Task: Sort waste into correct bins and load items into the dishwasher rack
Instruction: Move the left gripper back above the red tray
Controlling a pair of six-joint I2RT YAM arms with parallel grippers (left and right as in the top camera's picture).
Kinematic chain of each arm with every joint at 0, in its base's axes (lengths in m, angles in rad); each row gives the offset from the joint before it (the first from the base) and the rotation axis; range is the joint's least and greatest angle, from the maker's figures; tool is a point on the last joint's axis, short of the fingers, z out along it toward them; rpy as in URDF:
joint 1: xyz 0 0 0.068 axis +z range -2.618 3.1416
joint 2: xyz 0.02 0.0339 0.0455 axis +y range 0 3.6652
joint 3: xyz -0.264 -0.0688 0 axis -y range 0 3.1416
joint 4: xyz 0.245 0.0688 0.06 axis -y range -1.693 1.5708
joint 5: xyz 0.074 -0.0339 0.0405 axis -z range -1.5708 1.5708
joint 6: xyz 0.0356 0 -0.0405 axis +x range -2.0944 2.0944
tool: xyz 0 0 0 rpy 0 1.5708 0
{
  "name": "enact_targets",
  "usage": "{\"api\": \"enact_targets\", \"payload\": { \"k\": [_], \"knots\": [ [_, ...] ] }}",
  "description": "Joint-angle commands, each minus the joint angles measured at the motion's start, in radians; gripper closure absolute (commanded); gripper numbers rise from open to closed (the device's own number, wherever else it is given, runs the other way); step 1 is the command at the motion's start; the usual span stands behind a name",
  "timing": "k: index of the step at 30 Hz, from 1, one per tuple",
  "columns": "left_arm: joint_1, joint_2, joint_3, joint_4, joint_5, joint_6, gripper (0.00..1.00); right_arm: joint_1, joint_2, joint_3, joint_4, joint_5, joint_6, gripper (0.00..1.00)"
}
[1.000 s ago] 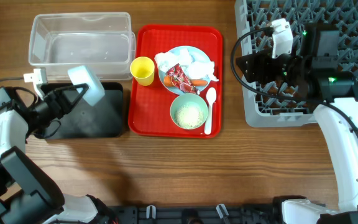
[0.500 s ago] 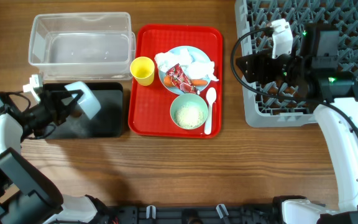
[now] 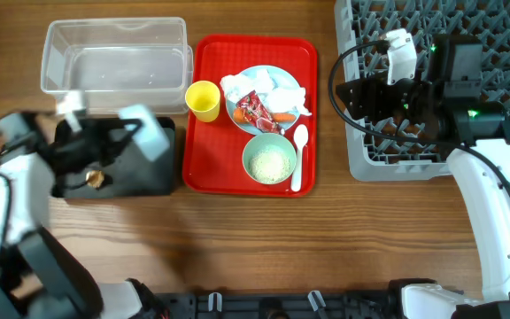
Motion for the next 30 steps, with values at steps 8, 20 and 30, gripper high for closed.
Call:
{"api": "enact_targets", "payload": {
  "k": [8, 20, 30],
  "knots": [
    [-0.87, -0.08, 0.055, 0.132, -1.357, -0.282, 0.96, 0.003, -0.007, 0.014, -0.01, 0.006, 0.005, 0.18],
    [-0.965, 0.154, 0.055, 0.183, -1.374, -0.293, 0.96, 0.003, -0.007, 0.014, -0.012, 0.007, 0.003, 0.18],
    [-0.99, 0.154, 0.055, 0.183, -1.374, -0.294, 0.93, 0.003, -0.005, 0.014, -0.01, 0.007, 0.003, 0.18]
  ]
}}
